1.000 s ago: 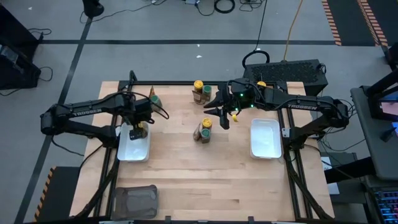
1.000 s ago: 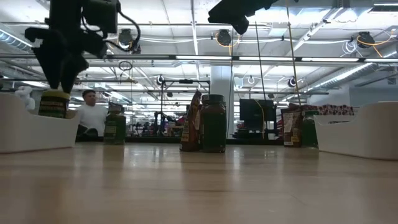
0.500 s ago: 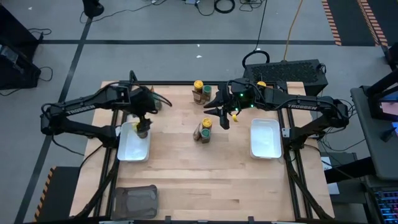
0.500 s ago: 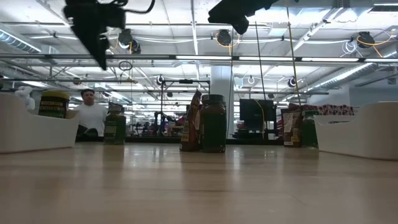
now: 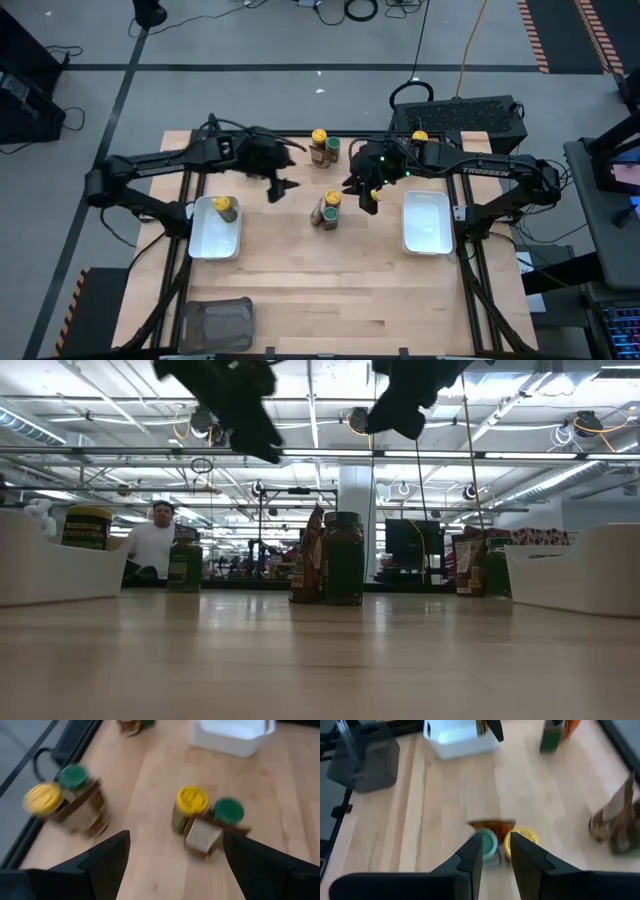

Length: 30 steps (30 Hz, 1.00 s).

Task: Sort spices by type
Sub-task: Put the bottom left yellow seasoning bottle into the left white bin

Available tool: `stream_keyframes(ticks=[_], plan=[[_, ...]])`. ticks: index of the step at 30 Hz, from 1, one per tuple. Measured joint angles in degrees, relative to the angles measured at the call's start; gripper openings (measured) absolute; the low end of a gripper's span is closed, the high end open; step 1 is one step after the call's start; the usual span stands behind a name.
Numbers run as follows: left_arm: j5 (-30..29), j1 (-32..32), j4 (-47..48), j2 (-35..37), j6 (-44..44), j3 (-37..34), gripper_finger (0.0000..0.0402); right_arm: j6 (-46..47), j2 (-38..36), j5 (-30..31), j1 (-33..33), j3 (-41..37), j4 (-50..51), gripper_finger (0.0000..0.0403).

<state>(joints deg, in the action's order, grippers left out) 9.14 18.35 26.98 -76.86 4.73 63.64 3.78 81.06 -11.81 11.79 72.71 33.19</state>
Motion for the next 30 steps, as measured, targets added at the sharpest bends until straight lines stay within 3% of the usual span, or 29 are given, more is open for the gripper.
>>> stream_keyframes(ticks=[6,16,30], plan=[[0.4,-2.3,-9.8,-9.1,1.8,3.1,0.0320,3.1,0.0,0.0,0.0,0.0,8.5,0.0082],[-2.4,-5.4,-10.0,-24.2,7.6,14.2,0.0313,5.5,0.0,0.0,0.0,0.0,15.7,0.0082],[-2.5,-5.4,-7.0,-27.2,7.8,15.9,0.0313,5.2,0.0,0.1,0.0,0.0,15.5,0.0082]])
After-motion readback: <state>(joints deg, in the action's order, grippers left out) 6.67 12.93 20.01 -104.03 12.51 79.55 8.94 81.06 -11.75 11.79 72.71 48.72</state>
